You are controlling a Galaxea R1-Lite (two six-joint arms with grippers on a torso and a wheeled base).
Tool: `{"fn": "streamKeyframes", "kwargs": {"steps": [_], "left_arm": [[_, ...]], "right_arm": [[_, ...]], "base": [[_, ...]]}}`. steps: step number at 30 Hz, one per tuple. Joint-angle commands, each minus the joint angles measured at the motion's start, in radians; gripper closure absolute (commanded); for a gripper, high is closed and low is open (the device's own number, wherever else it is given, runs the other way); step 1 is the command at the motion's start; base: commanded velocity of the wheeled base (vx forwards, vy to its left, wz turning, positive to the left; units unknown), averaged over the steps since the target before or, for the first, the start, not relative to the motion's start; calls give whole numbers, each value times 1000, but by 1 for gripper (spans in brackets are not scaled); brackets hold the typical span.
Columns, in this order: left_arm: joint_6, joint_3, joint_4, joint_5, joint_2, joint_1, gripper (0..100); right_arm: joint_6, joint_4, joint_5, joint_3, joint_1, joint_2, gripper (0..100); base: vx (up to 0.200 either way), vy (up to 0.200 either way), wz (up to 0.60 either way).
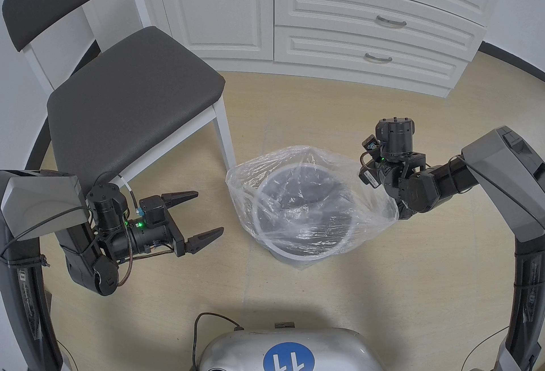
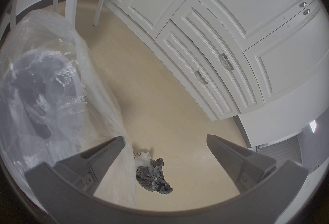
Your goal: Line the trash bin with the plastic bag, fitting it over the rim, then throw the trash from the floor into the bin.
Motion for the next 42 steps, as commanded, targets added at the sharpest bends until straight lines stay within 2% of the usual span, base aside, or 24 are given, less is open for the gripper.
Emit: {"fn": "streamKeyframes", "kwargs": {"steps": [1, 8, 12, 17, 21, 30, 35, 42], "left_arm": [[0, 3, 0, 0, 1, -1, 0], [0, 3, 0, 0, 1, -1, 0], [0, 4, 0, 0, -4, -1, 0], [-5, 0, 0, 0, -4, 2, 0], [-5, 4, -2, -2, -7, 4, 0], [-5, 29, -2, -3, -43, 12, 0], [-5, 26, -2, -3, -43, 16, 0], [-5, 24, -2, -3, -43, 15, 0]], "right_arm": [[1, 0, 0, -60, -31, 61, 0], [1, 1, 0, -58, -42, 84, 0], [24, 0, 0, -57, -22, 70, 0], [39, 12, 1, 12, 83, -123, 0], [36, 87, 0, 124, 172, -267, 0], [39, 95, 0, 311, 322, -317, 0], [39, 95, 1, 310, 333, -225, 0], [44, 90, 1, 241, 291, -53, 0]], "base": [[0, 0, 0], [0, 0, 0], [0, 0, 0], [0, 0, 0], [0, 0, 0], [0, 0, 0], [0, 0, 0], [0, 0, 0]]}}
